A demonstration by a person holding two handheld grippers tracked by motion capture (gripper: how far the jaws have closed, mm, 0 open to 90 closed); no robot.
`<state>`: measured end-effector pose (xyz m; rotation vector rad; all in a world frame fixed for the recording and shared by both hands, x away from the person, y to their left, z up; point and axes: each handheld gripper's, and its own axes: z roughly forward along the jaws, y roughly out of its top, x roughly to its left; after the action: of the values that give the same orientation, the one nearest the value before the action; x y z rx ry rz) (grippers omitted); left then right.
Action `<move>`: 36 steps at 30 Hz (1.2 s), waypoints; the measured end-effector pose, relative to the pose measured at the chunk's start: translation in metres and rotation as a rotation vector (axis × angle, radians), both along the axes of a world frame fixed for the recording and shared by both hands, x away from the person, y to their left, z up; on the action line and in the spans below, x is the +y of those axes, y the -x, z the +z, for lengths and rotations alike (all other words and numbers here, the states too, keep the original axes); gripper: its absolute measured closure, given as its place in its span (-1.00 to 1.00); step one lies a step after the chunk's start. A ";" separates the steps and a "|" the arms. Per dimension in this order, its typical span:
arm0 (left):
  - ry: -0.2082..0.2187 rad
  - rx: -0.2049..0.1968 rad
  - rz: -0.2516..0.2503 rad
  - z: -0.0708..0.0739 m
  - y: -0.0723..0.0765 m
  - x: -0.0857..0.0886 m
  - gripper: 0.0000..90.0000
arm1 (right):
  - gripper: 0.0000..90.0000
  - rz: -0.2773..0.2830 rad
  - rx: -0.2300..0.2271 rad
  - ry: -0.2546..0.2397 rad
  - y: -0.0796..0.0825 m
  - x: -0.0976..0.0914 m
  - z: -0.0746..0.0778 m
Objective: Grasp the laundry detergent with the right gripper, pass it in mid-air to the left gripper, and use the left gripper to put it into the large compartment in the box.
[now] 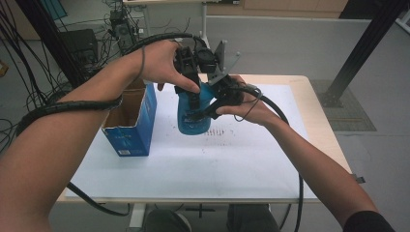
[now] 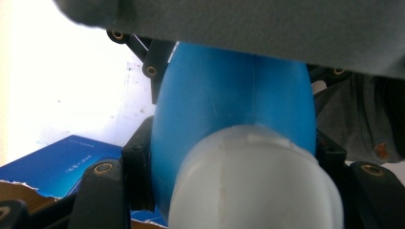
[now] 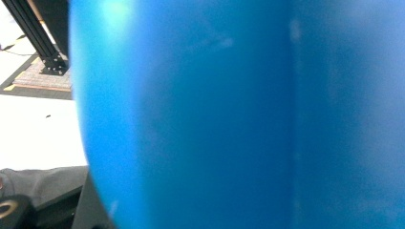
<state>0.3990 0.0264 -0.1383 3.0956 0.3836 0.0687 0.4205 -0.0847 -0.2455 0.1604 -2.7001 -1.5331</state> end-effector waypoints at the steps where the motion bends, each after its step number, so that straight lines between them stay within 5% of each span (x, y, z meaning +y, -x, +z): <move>1: 0.000 0.001 0.000 0.000 0.000 0.000 -0.17 | -0.13 -0.001 0.001 -0.001 0.000 0.000 0.000; 6: 0.011 -0.002 0.006 0.001 0.000 0.002 -0.17 | -0.24 -0.014 0.006 -0.005 -0.001 -0.001 0.000; 15: -0.010 -0.003 0.043 0.003 -0.001 0.009 -0.17 | -0.83 -0.084 0.034 0.046 -0.002 -0.008 -0.007; 16: -0.011 -0.002 0.049 0.003 -0.002 0.010 -0.17 | -0.90 -0.102 0.052 0.051 -0.002 -0.010 -0.009; 20: -0.001 0.014 0.089 0.007 -0.005 0.018 -0.17 | -0.98 -0.204 -0.004 0.090 0.005 -0.017 -0.013; 22: 0.012 0.019 0.108 0.009 -0.006 0.022 -0.17 | -0.99 -0.234 0.020 0.095 0.005 -0.023 -0.015; 26: 0.027 0.025 0.174 0.017 -0.009 0.035 -0.17 | -0.99 -0.289 0.101 0.083 0.004 -0.040 -0.015; 36: 0.023 -0.037 0.398 0.051 -0.016 0.077 -0.17 | -0.98 -0.449 0.097 0.239 0.005 -0.099 -0.007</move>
<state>0.4151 0.1035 -0.0873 2.9394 0.9822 0.1250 0.4155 -0.1839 -0.2523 -0.5446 -2.9402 -1.2307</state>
